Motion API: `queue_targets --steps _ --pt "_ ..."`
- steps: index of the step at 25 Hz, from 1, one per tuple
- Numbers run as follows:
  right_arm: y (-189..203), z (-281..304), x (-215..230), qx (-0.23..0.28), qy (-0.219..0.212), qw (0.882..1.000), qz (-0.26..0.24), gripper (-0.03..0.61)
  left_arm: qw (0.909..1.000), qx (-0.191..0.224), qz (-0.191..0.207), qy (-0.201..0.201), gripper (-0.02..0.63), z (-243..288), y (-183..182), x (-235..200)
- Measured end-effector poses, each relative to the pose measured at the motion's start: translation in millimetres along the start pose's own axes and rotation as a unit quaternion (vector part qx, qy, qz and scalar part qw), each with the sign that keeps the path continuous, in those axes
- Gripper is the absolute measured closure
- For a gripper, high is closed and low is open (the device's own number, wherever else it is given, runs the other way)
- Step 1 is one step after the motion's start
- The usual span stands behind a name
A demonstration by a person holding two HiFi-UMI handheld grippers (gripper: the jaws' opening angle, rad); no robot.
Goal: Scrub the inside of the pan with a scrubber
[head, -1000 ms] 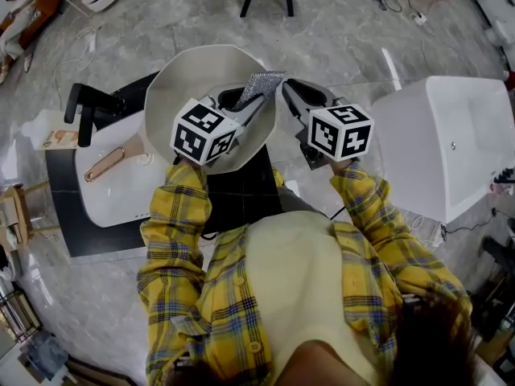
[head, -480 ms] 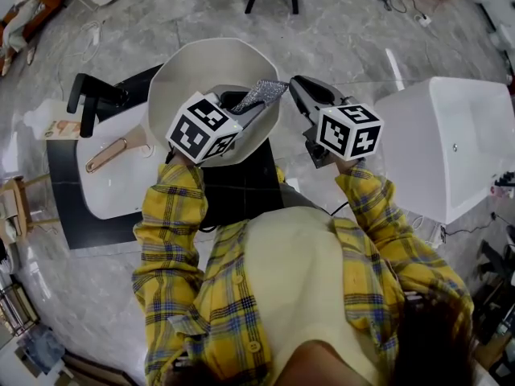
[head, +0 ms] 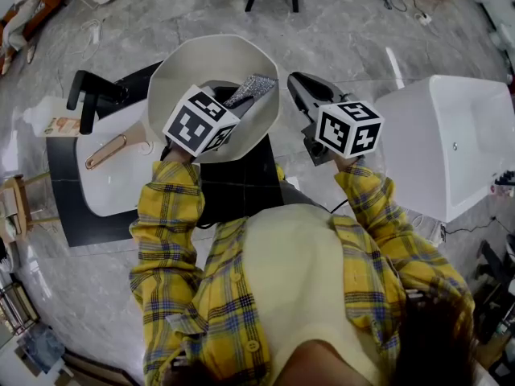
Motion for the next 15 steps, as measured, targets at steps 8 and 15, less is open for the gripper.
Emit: queue_targets --steps 8,15 --pt "6 2 -7 -0.01 -0.01 1.0 -0.003 0.56 0.9997 -0.023 -0.005 0.007 0.528 6 12 7" --pt "5 2 -9 -0.012 -0.017 1.0 -0.005 0.56 0.9956 -0.077 0.033 0.042 0.528 3 21 23"
Point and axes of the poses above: the fingertips, and each gripper's own axes: z forward along the fingers, x to its right, y out of its underside, the point moved 1 cm from there along -z, backward along the fingers, and after that the axes turned 3 degrees about z, right-handed, at the moved point
